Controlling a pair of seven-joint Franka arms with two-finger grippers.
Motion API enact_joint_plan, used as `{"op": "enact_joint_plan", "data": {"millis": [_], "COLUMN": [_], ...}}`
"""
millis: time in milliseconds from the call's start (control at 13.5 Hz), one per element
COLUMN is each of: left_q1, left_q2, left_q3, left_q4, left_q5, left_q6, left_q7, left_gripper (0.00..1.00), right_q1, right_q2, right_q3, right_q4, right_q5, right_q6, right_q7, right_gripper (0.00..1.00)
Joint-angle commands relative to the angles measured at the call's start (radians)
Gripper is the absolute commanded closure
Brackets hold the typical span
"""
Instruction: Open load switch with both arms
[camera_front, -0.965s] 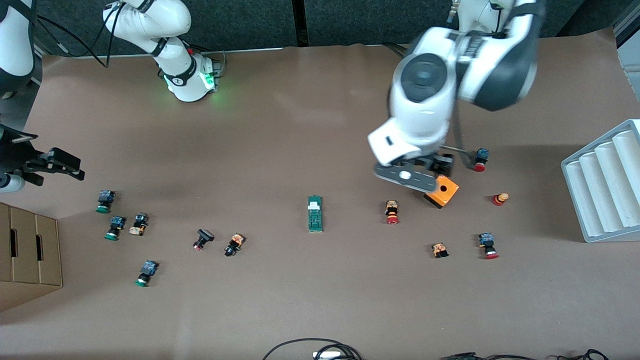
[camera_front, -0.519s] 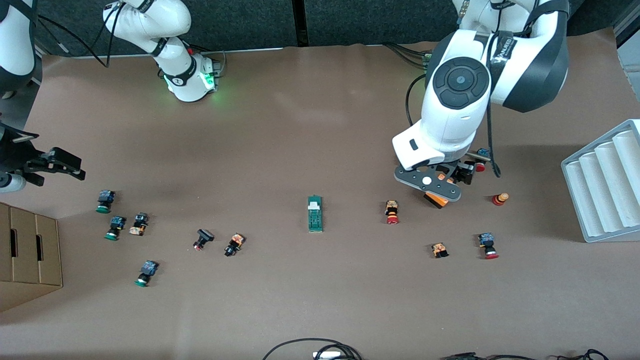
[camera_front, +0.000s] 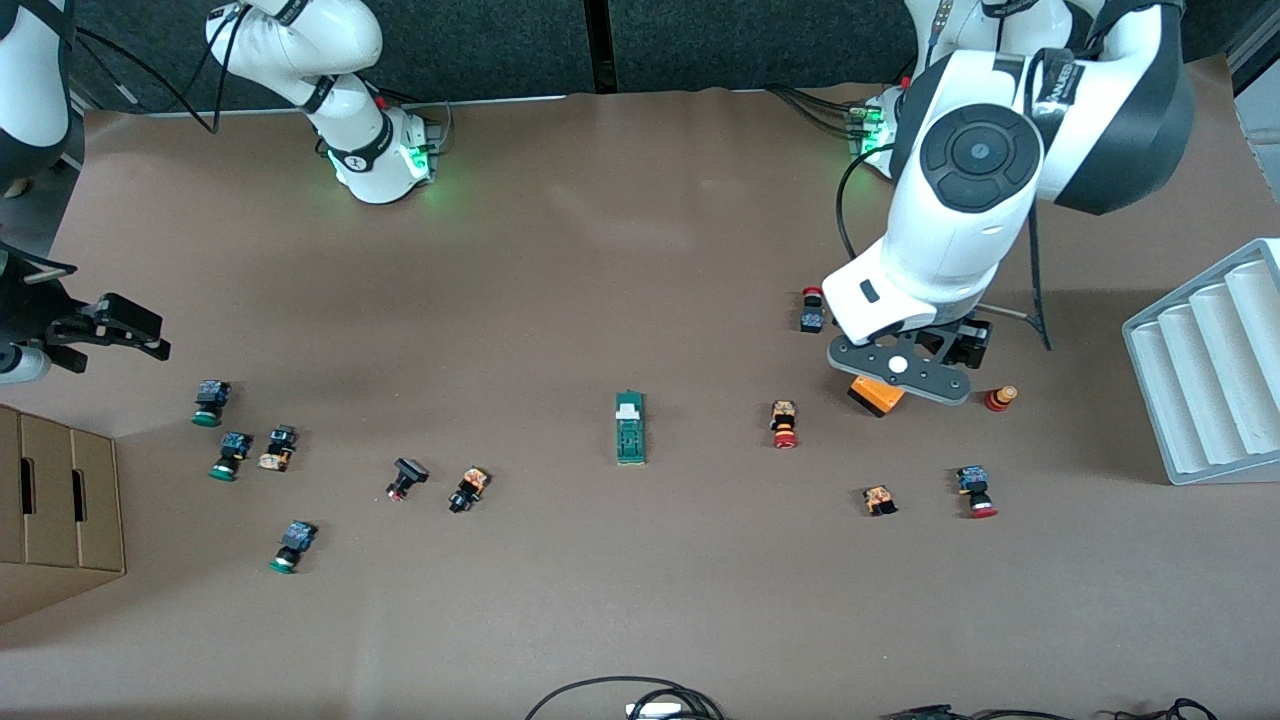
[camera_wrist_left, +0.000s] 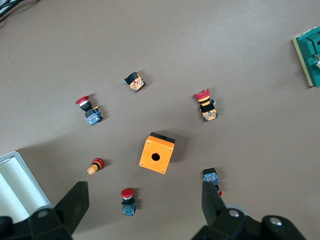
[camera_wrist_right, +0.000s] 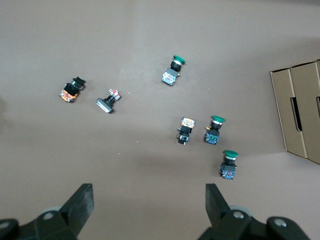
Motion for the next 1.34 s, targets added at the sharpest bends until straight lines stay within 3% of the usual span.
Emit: {"op": "enact_joint_plan", "data": {"millis": [0, 74, 148, 223, 297, 742, 1187, 1261], "left_q1": [-0.003, -0.003, 0.093, 0.165, 0.231, 0.474, 0.715, 0.724], "left_q2": [-0.037, -0.038, -0.040, -0.058, -0.064, -0.109, -0.210, -0.245], "left_q3": [0.005, 0.005, -0.031, -0.139, -0.192, -0.365, -0.563, -0.565], "left_q4": [-0.016, -0.017, -0.022, -0.020, -0.025, -0.046, -0.176, -0.228], "left_q5": [-0.008, -0.005, -0.007, -0.007, 0.001, 0.001, 0.001, 0.002], "left_q6": [-0.015, -0.015, -0.017, -0.015, -0.015, -0.015, 0.033, 0.069], "left_q7": [0.011, 0.008, 0.004, 0.003, 0.004, -0.002, -0.170, -0.172], "left_gripper": [0.00, 0.00, 0.00, 0.00, 0.00, 0.00, 0.00, 0.00], "right_q1": [0.003, 0.001, 0.003, 0.003, 0.001, 0.003, 0.003, 0.003], "right_q2": [0.005, 0.005, 0.005, 0.005, 0.005, 0.005, 0.005, 0.005], "right_q3": [0.000, 0.000, 0.000, 0.002, 0.002, 0.004, 0.004, 0.004], "right_q4": [0.013, 0.013, 0.013, 0.013, 0.013, 0.013, 0.013, 0.013], "right_q5": [-0.019, -0.019, -0.017, -0.016, -0.016, -0.016, -0.016, -0.016], "right_q6": [0.007, 0.007, 0.007, 0.005, 0.005, 0.005, 0.004, 0.004], "right_q7": [-0.009, -0.009, -0.007, -0.007, -0.007, -0.012, -0.012, -0.012], "right_gripper": [0.00, 0.00, 0.00, 0.00, 0.00, 0.00, 0.00, 0.00]}}
